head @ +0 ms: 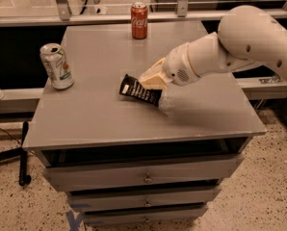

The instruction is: Move rxbar chocolate near 7up can

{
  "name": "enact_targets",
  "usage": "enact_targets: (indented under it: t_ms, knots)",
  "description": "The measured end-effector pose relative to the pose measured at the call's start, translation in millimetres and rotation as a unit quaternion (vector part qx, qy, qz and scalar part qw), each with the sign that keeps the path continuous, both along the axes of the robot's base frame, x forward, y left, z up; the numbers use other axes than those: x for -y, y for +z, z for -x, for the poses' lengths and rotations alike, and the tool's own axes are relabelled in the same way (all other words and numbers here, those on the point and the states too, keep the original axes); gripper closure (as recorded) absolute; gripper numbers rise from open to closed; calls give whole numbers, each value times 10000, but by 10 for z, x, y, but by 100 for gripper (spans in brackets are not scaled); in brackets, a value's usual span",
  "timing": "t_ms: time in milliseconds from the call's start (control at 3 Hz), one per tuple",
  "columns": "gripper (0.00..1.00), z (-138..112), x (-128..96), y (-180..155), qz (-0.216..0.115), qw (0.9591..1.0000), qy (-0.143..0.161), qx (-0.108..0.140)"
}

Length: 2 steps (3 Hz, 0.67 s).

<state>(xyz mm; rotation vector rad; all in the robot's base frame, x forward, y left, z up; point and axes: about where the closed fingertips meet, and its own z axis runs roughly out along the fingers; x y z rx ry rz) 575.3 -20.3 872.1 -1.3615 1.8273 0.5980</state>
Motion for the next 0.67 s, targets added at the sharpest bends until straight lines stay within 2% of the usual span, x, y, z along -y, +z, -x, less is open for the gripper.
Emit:
enact_targets:
  t_ms: [333,667]
  knots:
    - [100,-240,-373,268,-175,9994,167,241]
    - [100,-404,-792,403,-315,9983,361,337]
